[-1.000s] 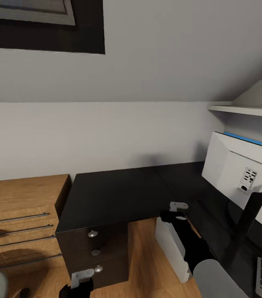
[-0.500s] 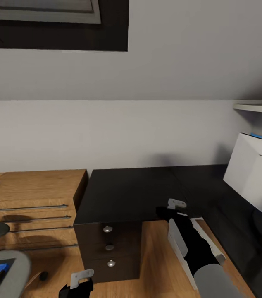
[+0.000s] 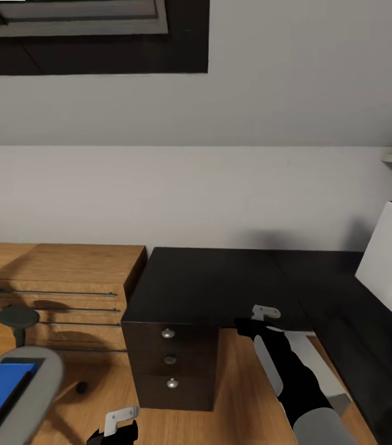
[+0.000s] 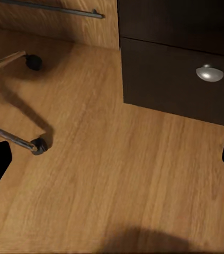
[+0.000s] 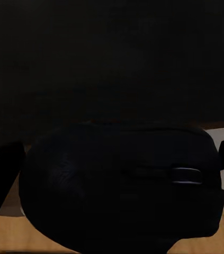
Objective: In the bedroom, organize the workspace by keeping the computer under the desk, ensuring the monitor is on the desk, placing the keyboard on the desk next to the monitor, placing the mouse on the desk next to the keyboard, moving the folder from the swivel chair onto the desk next to the mouse, stacking the notebook on top of the folder with the pen on top of the notebook, and positioning the swivel chair next to the desk.
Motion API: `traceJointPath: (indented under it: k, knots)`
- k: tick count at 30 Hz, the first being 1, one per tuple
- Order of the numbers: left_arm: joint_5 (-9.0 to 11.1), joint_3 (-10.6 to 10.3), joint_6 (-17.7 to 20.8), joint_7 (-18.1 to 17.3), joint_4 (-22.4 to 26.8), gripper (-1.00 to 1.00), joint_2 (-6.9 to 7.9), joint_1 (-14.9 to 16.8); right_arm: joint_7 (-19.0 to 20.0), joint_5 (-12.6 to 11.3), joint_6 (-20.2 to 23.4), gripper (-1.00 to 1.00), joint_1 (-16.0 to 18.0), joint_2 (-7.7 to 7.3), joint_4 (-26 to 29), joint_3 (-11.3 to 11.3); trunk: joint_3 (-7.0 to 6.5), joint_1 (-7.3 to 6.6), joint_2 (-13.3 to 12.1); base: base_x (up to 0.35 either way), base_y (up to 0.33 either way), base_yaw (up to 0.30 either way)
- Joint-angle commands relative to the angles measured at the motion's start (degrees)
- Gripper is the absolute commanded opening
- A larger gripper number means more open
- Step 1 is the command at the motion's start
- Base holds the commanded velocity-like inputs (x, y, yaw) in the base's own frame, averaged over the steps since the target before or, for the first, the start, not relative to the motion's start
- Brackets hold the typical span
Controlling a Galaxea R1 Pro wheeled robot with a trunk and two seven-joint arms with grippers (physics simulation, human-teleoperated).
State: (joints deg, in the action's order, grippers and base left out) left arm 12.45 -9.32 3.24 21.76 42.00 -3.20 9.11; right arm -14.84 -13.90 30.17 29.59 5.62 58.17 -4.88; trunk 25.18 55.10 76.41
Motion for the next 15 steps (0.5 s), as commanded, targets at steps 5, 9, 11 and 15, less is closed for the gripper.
traceJointPath:
  k: [5,9,11,15]
  knots:
    - [0.3,-0.3,0.3,0.4,0.1,1.00,0.02,0.0,-0.5,-0.6,0.0,-1.00,0.0,0.02,0.1,-0.1,0.32,0.00,0.0,-0.004,-0.190,0.248]
    - [0.3,-0.3,0.3,0.3,0.1,1.00,0.00,0.0,-0.5,-0.6,0.0,-1.00,0.0,0.04,0.1,-0.1,0.52,0.00,0.0,-0.001,-0.039,0.248]
    - [0.3,-0.3,0.3,0.3,0.1,1.00,0.00,0.0,-0.4,-0.7,0.0,-1.00,-0.1,0.06,0.0,-0.1,0.58,0.00,0.0,0.000,-0.004,0.136]
    - [0.3,-0.3,0.3,0.3,0.1,1.00,-0.01,0.0,-0.4,-0.7,-0.1,-1.00,-0.1,0.02,0.0,-0.1,0.61,0.00,0.0,0.000,-0.001,0.032]
